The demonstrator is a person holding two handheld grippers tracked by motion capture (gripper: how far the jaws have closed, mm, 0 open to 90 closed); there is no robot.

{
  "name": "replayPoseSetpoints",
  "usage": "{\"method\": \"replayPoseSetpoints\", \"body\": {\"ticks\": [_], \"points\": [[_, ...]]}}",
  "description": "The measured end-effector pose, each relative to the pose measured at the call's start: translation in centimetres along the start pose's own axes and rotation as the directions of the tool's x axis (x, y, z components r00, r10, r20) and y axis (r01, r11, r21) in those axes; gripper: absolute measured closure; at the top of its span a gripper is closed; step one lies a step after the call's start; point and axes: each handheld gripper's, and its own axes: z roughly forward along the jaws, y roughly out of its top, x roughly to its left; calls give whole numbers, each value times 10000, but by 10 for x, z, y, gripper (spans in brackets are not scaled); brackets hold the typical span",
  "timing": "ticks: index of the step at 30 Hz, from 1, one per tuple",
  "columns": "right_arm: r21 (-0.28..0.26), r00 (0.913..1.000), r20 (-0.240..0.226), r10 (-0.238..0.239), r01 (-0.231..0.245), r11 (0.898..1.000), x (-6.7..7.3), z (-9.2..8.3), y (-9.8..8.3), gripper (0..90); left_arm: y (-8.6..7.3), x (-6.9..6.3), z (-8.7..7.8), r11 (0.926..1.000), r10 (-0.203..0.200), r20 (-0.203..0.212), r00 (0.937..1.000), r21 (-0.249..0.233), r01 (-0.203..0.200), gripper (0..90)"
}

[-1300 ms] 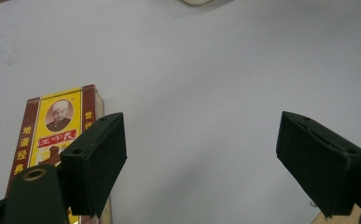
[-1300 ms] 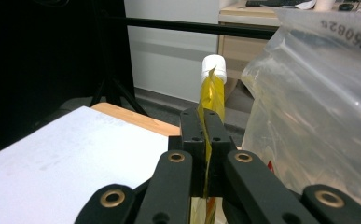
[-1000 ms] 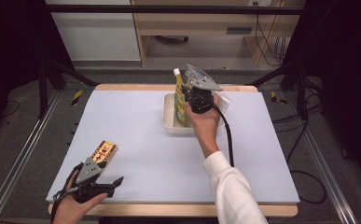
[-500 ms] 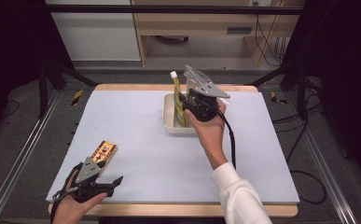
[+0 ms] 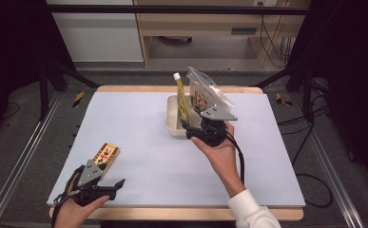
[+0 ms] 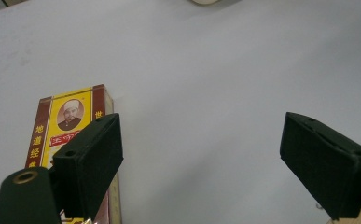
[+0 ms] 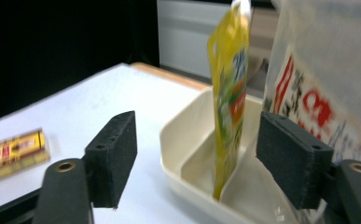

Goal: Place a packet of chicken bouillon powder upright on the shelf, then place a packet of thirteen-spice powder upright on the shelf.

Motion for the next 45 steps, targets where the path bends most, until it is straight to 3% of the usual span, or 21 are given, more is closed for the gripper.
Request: {"method": "replayPoseSetpoints", "body": {"ticks": [6, 7, 10, 15, 21, 26, 28, 31, 38, 42, 45], "points": [[421, 10000, -53, -14, 16, 9991, 1, -2, -19, 207, 0, 1, 0, 10000, -23, 17, 10000, 22, 23, 115], [796, 10000, -10, -69, 69, 9968, 0, -2, -24, 176, 0, 1, 0, 10000, -35, 16, 10000, 51, 35, 109], [1230, 10000, 31, -62, 58, 9924, -2, -6, -34, 140, -1, 1, 0, 9999, -55, -27, 10000, 85, 55, 104], [1590, 9999, -83, -74, 86, 9872, -5, -17, -50, 113, 1, 5, 0, 9998, -57, -206, 9998, 206, 61, 99], [1943, 9991, -328, -258, 317, 9804, -5, -32, -73, 88, 20, 19, -1, 9957, 50, -414, 9991, 932, -11, 79], [2152, 9983, -416, -400, 481, 9754, -5, -41, -86, 93, 40, 38, 1, 9840, -316, -575, 9978, 1735, 411, 69], [2249, 9970, -345, -690, 751, 9715, -5, -41, -89, 98, 47, 45, 2, 9757, -379, -691, 9969, 2129, 518, 69], [2300, 9972, -360, -656, 721, 9705, -6, -43, -90, 103, 52, 50, 3, 9620, -287, -872, 9958, 2682, 512, 75], [2408, 9986, -193, -495, 527, 9691, -12, -42, -94, 113, 59, 53, 4, 9167, 47, -947, 9955, 3981, 336, 92], [2456, 9987, -161, -484, 508, 9680, -12, -41, -94, 114, 54, 54, 12, 8823, 244, -1009, 9946, 4699, 260, 92], [2537, 9986, -152, -499, 521, 9659, -13, -40, -96, 115, 49, 57, 16, 8708, 197, -1033, 9945, 4905, 337, 96]]}}
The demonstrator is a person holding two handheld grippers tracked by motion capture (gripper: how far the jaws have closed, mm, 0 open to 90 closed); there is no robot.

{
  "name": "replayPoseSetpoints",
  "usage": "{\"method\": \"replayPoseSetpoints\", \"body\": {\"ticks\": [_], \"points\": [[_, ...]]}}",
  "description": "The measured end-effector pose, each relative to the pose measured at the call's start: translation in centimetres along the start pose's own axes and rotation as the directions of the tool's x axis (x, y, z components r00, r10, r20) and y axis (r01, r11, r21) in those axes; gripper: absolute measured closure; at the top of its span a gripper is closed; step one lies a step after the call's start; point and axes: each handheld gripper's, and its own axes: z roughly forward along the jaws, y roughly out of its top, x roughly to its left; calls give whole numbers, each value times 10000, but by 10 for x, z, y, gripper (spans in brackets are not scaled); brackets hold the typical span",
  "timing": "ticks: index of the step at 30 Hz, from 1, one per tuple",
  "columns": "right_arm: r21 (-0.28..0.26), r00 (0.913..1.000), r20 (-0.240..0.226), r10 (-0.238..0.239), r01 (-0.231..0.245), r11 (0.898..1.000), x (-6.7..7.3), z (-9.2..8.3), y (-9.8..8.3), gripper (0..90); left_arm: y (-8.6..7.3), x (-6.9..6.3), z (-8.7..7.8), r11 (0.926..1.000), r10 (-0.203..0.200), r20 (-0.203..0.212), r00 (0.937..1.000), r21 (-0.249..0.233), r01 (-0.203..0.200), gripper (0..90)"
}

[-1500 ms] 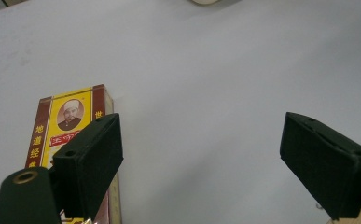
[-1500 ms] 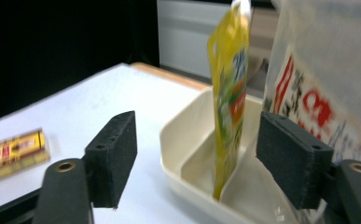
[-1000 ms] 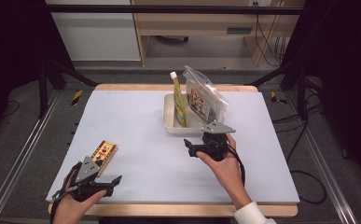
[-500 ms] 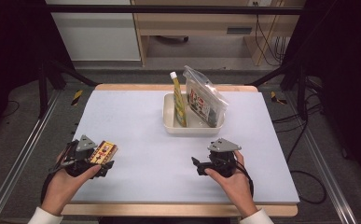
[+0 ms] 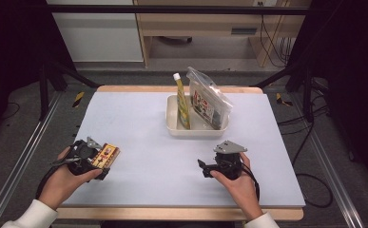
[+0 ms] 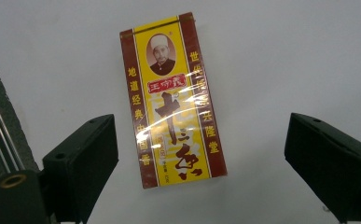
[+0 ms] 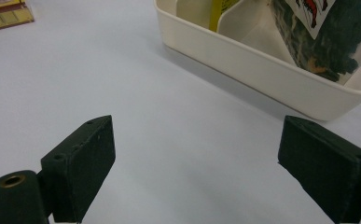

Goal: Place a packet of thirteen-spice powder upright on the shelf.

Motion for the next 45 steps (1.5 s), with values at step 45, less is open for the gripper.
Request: {"method": "replayPoseSetpoints", "body": {"ticks": [45], "points": [[313, 9998, -184, -95, 101, 9995, 7, 7, -2, 116, 6, -9, 27, 9959, 907, 341, 9953, -105, -904, 320]]}}
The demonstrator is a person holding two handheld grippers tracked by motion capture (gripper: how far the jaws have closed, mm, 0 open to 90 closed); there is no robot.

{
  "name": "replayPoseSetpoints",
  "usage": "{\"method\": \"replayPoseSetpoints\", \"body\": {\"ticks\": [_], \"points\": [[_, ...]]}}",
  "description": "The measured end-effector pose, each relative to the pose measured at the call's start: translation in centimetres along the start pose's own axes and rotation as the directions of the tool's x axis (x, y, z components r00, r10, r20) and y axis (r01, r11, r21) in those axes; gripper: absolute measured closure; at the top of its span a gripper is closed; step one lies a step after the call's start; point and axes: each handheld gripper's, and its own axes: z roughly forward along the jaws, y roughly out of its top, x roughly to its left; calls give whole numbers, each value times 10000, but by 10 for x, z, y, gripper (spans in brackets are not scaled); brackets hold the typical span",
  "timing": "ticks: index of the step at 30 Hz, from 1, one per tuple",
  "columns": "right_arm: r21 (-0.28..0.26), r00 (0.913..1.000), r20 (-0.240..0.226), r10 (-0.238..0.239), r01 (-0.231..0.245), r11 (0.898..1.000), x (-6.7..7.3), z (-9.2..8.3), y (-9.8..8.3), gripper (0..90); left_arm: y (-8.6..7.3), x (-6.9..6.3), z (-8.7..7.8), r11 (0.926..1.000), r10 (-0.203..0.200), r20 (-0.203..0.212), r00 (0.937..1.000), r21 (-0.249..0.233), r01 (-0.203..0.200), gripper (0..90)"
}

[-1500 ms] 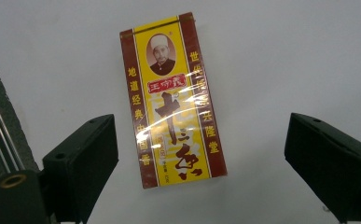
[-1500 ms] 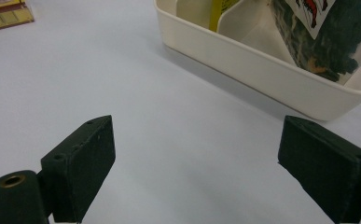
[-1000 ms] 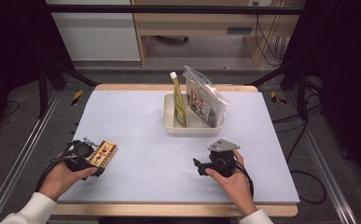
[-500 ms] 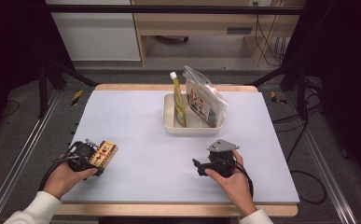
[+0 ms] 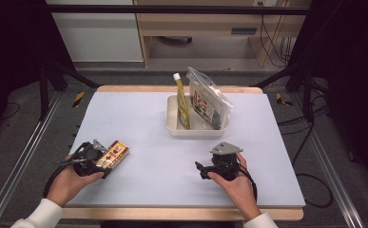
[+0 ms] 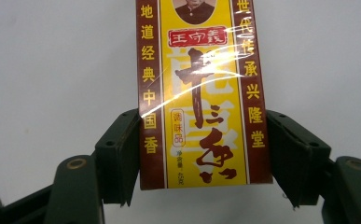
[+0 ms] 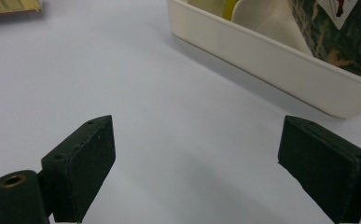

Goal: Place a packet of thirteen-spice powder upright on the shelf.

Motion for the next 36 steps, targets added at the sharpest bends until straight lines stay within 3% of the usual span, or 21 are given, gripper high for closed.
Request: {"method": "replayPoseSetpoints", "body": {"ticks": [4, 11, 15, 20, 21, 32, 36], "points": [[50, 10000, -55, -46, 46, 10000, 2, 3, 1, 117, 17, -20, -1, 9956, 798, -99, 9968, -489, -802, 322], [85, 10000, -60, -18, 19, 10000, 6, 6, 1, 117, 38, -47, -1, 9810, 1564, 0, 9877, -1163, -1554, 322], [24, 10000, -59, 20, -20, 10000, 5, 6, 1, 119, 43, -55, -2, 9744, 1805, 29, 9836, -1365, -1784, 323], [24, 10000, -29, 75, -75, 10000, 4, 6, 1, 120, 45, -60, -4, 9698, 1749, 77, 9846, -1742, -1709, 324], [25, 10000, -29, 87, -87, 10000, 4, 6, 1, 120, 45, -60, -5, 9674, 1900, 14, 9818, -1706, -1870, 324], [-21, 9996, -91, 271, -271, 9996, 3, 6, 1, 128, 52, -66, -10, 9491, 2103, -29, 9776, -2394, -2049, 324], [-192, 9985, -325, 443, -450, 9988, 3, 5, 3, 143, 55, -69, -14, 9403, 2197, 37, 9756, -2671, -2108, 324]]}}
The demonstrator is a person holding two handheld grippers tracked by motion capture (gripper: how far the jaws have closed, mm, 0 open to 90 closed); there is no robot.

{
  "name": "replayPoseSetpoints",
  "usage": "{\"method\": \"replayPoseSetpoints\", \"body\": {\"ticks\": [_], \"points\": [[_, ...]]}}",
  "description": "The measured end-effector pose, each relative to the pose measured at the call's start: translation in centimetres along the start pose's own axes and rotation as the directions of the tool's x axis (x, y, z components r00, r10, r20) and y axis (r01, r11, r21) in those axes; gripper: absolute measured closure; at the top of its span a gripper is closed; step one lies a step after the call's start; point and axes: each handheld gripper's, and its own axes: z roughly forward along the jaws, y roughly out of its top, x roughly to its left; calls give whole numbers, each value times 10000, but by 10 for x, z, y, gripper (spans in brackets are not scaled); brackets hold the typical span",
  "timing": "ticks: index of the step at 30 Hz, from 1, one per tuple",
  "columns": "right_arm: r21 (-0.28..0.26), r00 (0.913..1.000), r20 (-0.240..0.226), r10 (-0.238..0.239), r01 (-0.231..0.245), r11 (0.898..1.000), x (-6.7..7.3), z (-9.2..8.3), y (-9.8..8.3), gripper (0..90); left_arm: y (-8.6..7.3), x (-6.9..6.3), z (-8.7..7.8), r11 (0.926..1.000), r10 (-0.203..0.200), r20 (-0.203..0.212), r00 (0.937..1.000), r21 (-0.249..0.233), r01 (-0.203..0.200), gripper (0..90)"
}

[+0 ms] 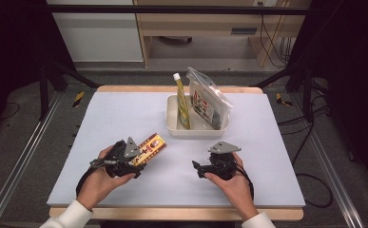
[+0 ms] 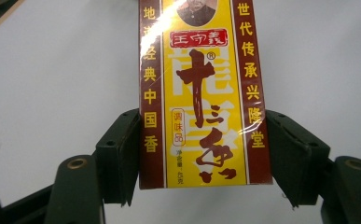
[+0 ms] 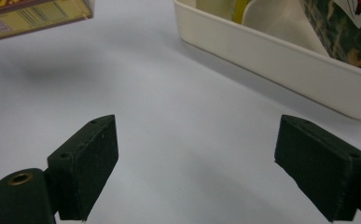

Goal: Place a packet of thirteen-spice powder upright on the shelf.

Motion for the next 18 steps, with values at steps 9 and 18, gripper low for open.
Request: {"method": "replayPoseSetpoints", "body": {"ticks": [9, 18], "points": [[-195, 10000, -22, -54, 53, 9998, 6, -4, 7, 170, 9, -3, -3, 9991, 220, 65, 9997, -368, -218, 324], [-134, 9998, -113, -187, 186, 9997, 9, -9, 17, 179, 17, -2, -11, 9971, 308, 45, 9995, -699, -304, 324]]}}
